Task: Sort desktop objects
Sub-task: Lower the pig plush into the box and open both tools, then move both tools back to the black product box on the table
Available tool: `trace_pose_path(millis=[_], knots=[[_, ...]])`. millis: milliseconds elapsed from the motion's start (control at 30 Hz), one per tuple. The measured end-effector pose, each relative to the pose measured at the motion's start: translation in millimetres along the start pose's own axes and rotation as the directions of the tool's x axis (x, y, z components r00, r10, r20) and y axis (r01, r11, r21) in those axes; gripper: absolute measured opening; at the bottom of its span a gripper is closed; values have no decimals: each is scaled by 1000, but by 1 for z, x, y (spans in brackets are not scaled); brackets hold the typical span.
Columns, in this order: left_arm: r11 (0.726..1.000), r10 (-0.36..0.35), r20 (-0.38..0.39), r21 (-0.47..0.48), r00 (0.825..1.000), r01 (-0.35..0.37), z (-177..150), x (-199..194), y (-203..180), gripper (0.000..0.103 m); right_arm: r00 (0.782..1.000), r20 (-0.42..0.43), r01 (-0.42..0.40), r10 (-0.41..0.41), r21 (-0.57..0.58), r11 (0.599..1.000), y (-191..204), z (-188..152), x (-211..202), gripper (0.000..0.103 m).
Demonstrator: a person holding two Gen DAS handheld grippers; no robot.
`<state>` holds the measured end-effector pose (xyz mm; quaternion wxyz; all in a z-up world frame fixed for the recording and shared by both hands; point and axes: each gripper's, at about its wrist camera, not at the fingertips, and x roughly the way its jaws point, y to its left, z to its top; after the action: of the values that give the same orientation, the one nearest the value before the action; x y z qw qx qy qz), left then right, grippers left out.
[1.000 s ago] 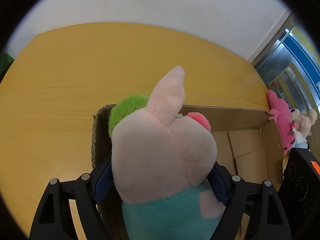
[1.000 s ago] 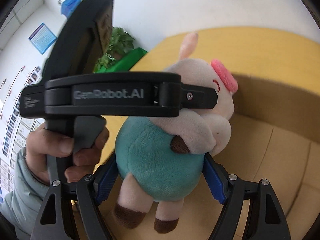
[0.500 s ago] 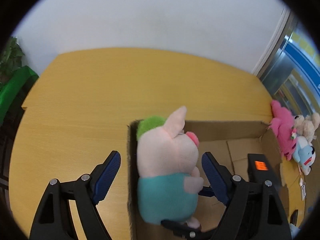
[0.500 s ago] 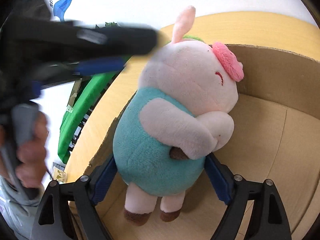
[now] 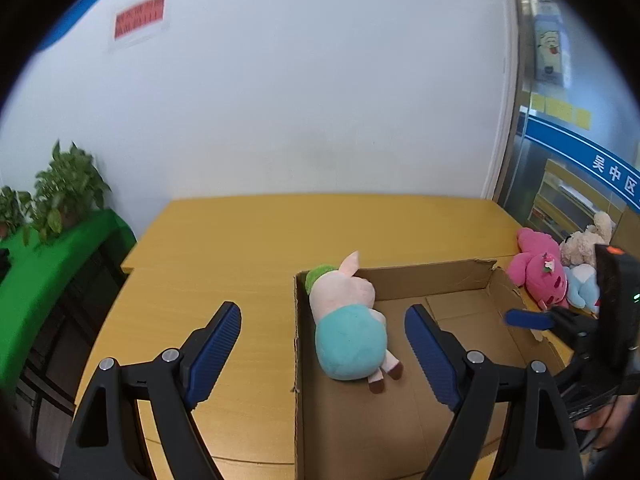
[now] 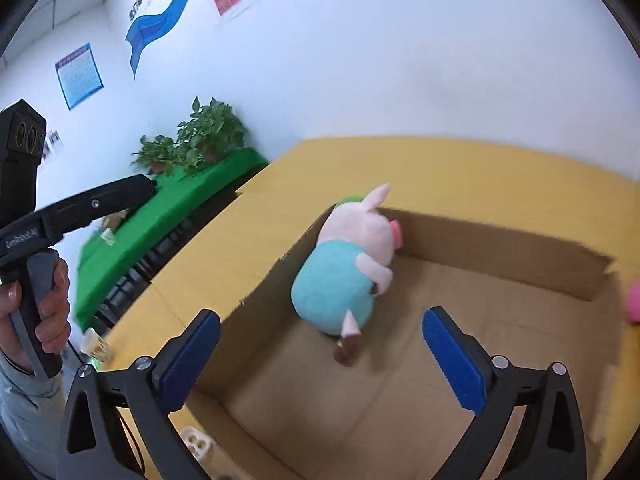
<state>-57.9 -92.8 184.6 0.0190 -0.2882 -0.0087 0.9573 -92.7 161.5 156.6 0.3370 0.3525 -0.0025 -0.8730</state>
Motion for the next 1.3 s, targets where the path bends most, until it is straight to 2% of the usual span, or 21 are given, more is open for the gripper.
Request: trace_pose_path(millis=[67,233,300,400,500,567,667,833,900,933,967,1033,1100,1200,1300], knots=[[1000,6,40,7,999,-6,-9,-13,-17,88,999,31,35,-34,-7,999,1,-14,-46,103],[999,27,100,32,995,-30,-31,-46,-53,88,985,100,143,-141,-10,990,22,-27,-119,103],[999,14,99,50,995,-20,-40,-56,-68,88,972,113,208,-204,-24,978,24,-40,-135,103],[998,-4,114,62,993,-3,-53,-67,-86,88,964,121,243,-238,-21,970,24,-60,-146,103],[999,-14,92,43,996,10,-67,-71,-99,88,958,119,265,-263,-2,964,22,-80,-151,103],[999,-31,77,30,997,29,-75,-71,-105,88,956,121,266,-266,14,964,17,-89,-153,103],[1000,-18,61,1,998,18,-89,-71,-110,88,962,122,242,-246,50,969,9,-101,-161,103],[1000,-21,49,-13,999,22,-109,-76,-116,88,958,142,239,-248,79,968,3,-116,-171,103],[1000,-4,35,-4,999,5,-117,-75,-120,88,965,158,198,-210,88,976,5,-123,-178,103],[1000,-7,26,-4,1000,7,-121,-75,-120,88,968,161,181,-193,87,980,6,-126,-179,101],[1000,-13,19,-4,1000,14,-124,-75,-121,88,969,162,176,-187,83,981,8,-130,-181,95],[999,-38,-2,-4,999,38,-134,-73,-122,88,969,146,192,-200,61,979,12,-136,-179,90],[999,-41,-18,-1,999,41,-140,-71,-124,88,970,139,194,-200,50,980,16,-142,-179,91],[1000,-8,-13,-2,1000,8,-144,-73,-125,88,976,132,169,-174,50,984,17,-146,-178,93],[1000,2,-19,-6,1000,-2,-145,-74,-123,88,975,143,170,-172,29,985,24,-148,-177,101]])
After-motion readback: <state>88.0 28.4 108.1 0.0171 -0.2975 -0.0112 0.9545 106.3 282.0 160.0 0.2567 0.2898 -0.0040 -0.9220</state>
